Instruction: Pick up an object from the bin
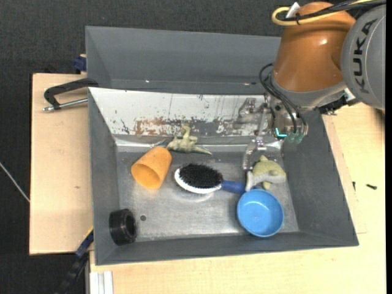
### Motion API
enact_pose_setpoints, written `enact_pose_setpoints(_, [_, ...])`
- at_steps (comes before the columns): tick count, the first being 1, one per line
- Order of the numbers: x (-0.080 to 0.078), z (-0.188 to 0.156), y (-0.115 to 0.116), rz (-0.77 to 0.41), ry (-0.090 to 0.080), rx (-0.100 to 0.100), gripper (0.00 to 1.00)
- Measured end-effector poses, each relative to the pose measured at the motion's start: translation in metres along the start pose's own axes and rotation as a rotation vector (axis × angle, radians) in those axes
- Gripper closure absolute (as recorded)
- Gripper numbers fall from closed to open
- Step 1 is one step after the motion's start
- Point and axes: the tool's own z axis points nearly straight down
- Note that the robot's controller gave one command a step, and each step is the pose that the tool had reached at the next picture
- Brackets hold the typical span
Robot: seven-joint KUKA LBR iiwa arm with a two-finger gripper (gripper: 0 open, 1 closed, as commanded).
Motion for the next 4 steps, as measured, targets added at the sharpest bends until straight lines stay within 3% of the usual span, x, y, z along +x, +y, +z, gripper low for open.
enact_pose_setpoints(1, [0.004, 0.156, -0.075, -0.505, -0.008, 0.001, 0.0])
enact_pose_setpoints(2, [-0.021, 0.126, -0.132, -0.709, -0.015, 0.009, 0.0])
enact_pose_setpoints(3, [-0.019, 0.127, -0.092, -0.94, -0.008, 0.003, 0.0])
enact_pose_setpoints(4, [-0.019, 0.156, -0.087, -1.379, -0.008, 0.006, 0.0])
